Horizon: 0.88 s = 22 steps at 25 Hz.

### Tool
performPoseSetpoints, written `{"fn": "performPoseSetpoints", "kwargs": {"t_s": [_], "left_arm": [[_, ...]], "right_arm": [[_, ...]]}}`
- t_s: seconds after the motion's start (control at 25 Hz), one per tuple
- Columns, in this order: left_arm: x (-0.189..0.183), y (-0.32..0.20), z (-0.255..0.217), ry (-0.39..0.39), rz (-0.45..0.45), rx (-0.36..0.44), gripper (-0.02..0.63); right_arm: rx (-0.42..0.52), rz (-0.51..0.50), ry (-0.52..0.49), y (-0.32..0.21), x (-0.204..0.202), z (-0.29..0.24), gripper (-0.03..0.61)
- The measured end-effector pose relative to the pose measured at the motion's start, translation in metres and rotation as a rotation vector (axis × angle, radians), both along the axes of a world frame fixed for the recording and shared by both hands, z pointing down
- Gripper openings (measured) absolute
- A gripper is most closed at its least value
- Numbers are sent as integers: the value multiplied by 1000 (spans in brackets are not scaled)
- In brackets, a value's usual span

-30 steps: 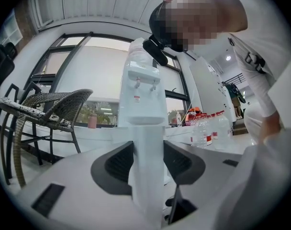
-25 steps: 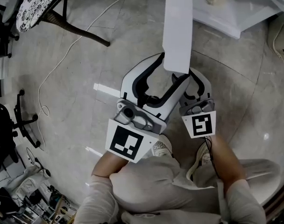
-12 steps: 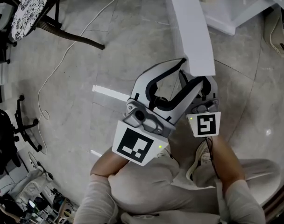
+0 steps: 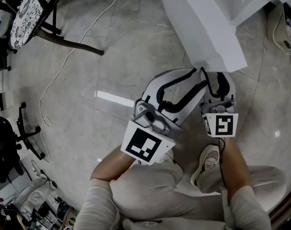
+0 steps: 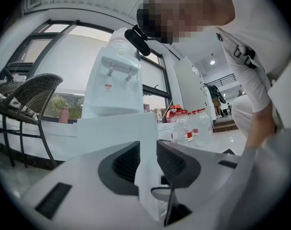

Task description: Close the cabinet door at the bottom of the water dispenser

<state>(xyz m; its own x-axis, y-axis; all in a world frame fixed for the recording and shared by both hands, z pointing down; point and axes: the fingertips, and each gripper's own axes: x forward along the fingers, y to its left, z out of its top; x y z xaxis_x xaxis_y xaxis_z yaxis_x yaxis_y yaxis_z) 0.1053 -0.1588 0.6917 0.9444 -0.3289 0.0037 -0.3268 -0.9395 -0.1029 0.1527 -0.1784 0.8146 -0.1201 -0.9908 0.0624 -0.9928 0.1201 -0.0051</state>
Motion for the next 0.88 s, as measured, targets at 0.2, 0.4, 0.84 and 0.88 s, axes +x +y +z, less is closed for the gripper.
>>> {"fn": "performPoseSetpoints", "kwargs": {"t_s": [0.2,0.4,0.84,0.88], "left_arm": [[12,0,11,-9,17,-15,106],[25,3,19,-31,51,-10,103],[67,-36,60,-105,-63,5,8],[73,-37,65,-110,-59,-3,8]], "right_arm": [[-5,71,11,-1,26,-2,176],[-7,108,18,-4,45,-1,179],[-16,152,29,-18,85,1,189],[-16,151,31,-20,88,1,190]]}}
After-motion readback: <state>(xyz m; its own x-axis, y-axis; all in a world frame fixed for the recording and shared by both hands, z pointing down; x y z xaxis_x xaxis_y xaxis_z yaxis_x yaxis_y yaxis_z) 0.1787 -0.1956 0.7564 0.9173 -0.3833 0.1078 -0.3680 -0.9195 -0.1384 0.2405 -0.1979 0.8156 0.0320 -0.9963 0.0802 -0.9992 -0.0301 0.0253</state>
